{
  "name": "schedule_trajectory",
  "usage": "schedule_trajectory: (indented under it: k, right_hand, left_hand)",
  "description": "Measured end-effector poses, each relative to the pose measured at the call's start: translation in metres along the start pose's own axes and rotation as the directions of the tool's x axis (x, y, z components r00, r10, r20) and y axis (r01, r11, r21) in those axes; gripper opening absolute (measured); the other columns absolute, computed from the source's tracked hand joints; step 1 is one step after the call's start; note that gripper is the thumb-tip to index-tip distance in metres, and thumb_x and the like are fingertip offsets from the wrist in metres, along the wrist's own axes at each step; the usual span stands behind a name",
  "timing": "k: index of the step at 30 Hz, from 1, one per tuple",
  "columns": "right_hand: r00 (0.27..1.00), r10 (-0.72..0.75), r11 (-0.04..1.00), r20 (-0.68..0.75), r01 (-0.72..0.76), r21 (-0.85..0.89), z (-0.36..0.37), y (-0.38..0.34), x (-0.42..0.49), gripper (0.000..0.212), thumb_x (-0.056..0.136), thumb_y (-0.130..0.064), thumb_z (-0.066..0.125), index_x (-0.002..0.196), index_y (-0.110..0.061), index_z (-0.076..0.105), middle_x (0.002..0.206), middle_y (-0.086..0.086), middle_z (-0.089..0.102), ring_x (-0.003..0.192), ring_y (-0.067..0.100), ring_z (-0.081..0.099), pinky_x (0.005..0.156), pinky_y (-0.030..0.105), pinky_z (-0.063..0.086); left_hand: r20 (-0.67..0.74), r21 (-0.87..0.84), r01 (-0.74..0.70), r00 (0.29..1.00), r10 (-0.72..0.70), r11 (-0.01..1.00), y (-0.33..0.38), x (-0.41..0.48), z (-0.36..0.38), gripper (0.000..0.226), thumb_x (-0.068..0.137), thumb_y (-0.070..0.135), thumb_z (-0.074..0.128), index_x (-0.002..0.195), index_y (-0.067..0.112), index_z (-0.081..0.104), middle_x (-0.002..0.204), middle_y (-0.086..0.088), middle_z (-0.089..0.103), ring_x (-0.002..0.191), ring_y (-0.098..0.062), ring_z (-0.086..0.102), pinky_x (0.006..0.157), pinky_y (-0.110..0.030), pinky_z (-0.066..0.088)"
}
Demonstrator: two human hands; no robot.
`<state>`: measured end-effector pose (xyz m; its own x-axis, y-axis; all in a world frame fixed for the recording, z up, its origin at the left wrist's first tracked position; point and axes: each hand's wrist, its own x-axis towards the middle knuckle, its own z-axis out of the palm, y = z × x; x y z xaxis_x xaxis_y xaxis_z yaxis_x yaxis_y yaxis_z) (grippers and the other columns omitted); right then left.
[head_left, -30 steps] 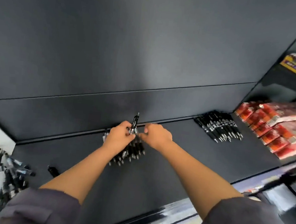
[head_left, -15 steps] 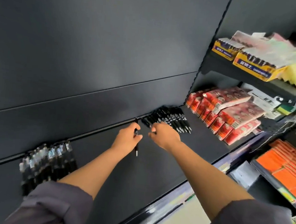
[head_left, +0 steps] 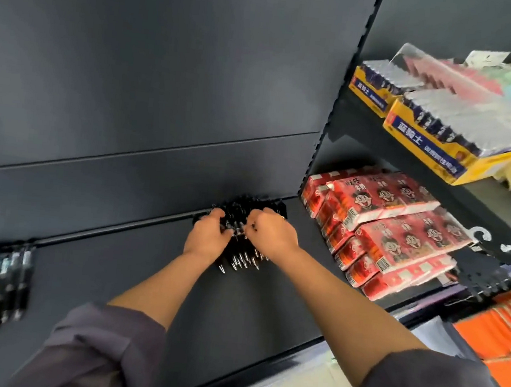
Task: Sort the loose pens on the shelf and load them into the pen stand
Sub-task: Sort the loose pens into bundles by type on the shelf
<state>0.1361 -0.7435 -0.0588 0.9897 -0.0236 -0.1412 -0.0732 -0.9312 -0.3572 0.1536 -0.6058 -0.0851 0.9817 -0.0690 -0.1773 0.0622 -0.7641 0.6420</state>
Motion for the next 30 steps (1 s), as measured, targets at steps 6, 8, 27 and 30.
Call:
schedule_trajectory:
  k: [6,8,27,30]
  right_hand:
    - [0.998,-0.054,0.999,0.011,0.054,-0.001,0.002,0.004,0.011,0.022,0.095,-0.032,0.048,0.106,-0.019,0.061,0.111,0.004,0.053,0.098,0.028,0.058,0.075,0.035,0.048]
    - [0.997,-0.076,0.997,0.002,0.076,-0.003,0.003,0.005,0.013,0.021,0.094,-0.03,0.048,0.107,-0.019,0.061,0.111,0.004,0.052,0.099,0.028,0.057,0.074,0.035,0.046]
    - [0.959,-0.268,0.938,-0.088,0.239,-0.249,0.009,-0.093,-0.039,0.029,0.092,-0.035,0.05,0.115,-0.019,0.059,0.117,0.007,0.056,0.112,0.031,0.051,0.087,0.04,0.041]
    - [0.945,-0.315,0.926,-0.086,0.286,-0.248,0.024,-0.137,-0.059,0.026,0.092,-0.033,0.049,0.11,-0.018,0.06,0.115,0.007,0.059,0.11,0.032,0.054,0.084,0.039,0.042]
  left_hand:
    - [-0.009,0.136,-0.022,1.0,0.023,0.99,-0.002,-0.002,0.01,0.038,0.09,0.023,0.057,0.127,0.014,0.05,0.125,-0.01,0.048,0.112,-0.029,0.05,0.09,-0.039,0.046]
    - [-0.022,0.138,-0.021,0.999,0.024,0.99,-0.001,-0.004,0.009,0.038,0.09,0.024,0.057,0.126,0.015,0.05,0.123,-0.009,0.049,0.111,-0.028,0.05,0.09,-0.039,0.045]
    - [-0.215,0.416,-0.186,0.931,0.295,0.89,-0.047,-0.078,-0.086,0.019,0.092,0.031,0.051,0.106,0.018,0.054,0.106,-0.003,0.057,0.1,-0.025,0.052,0.079,-0.035,0.038]
    - [-0.242,0.456,-0.17,0.921,0.306,0.874,-0.081,-0.105,-0.117,0.017,0.092,0.032,0.049,0.101,0.019,0.056,0.103,-0.001,0.06,0.099,-0.024,0.053,0.078,-0.034,0.036]
